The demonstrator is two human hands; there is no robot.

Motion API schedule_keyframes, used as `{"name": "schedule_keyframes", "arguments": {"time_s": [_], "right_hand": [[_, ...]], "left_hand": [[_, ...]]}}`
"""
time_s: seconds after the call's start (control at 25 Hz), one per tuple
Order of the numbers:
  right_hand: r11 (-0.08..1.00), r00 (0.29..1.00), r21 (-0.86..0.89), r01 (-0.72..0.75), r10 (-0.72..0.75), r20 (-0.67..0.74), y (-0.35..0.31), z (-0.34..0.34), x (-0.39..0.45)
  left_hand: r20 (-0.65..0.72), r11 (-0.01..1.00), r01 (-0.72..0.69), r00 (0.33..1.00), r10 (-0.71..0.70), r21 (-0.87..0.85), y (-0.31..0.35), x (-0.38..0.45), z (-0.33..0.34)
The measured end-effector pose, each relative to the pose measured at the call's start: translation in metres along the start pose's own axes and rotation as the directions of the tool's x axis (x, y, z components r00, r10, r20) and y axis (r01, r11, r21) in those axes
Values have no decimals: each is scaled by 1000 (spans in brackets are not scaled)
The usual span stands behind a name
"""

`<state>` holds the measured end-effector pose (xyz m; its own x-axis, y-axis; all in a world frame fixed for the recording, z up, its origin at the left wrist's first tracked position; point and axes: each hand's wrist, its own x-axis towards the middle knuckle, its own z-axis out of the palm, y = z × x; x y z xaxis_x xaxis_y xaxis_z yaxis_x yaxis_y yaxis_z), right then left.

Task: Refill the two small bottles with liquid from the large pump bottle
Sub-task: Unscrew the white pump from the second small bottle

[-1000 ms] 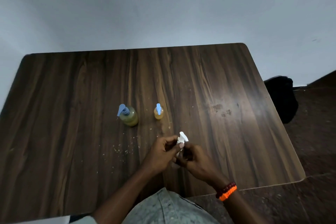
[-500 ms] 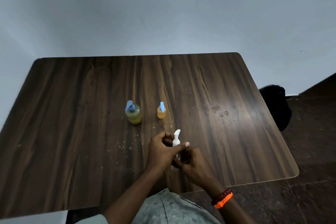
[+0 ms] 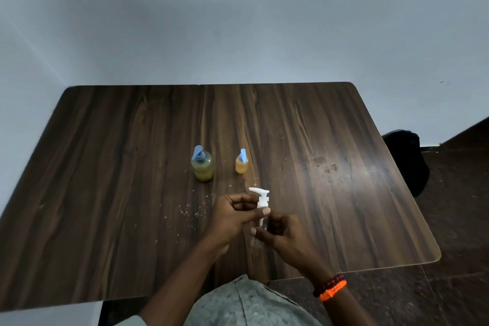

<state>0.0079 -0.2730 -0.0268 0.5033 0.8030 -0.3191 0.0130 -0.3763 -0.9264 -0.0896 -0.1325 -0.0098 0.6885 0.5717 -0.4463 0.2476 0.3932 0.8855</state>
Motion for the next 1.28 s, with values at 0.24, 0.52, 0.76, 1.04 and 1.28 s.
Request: {"name": "schedule_keyframes", "arguments": {"time_s": [0.24, 0.52, 0.76, 1.04, 1.28], "right_hand": [[992, 998, -107, 62, -59, 29, -2, 5, 4], [984, 993, -155, 86, -72, 94, -9, 5, 14], [973, 993, -208, 94, -76, 96, -14, 13, 19], [958, 993, -264, 109, -95, 66, -4, 9, 17], [959, 996, -270, 86, -74, 56, 12, 1, 6]], "left_hand": [[27, 997, -9, 1000, 7, 75, 1, 0, 0], [-67, 994, -53, 996, 60, 95, 4, 4, -17], [-21, 994, -45, 999, 47, 100, 0, 10, -21], [-223, 991, -135, 967, 126, -24, 7, 10, -15], [-407, 957, -147, 913, 34, -250, -3, 17, -37]]}}
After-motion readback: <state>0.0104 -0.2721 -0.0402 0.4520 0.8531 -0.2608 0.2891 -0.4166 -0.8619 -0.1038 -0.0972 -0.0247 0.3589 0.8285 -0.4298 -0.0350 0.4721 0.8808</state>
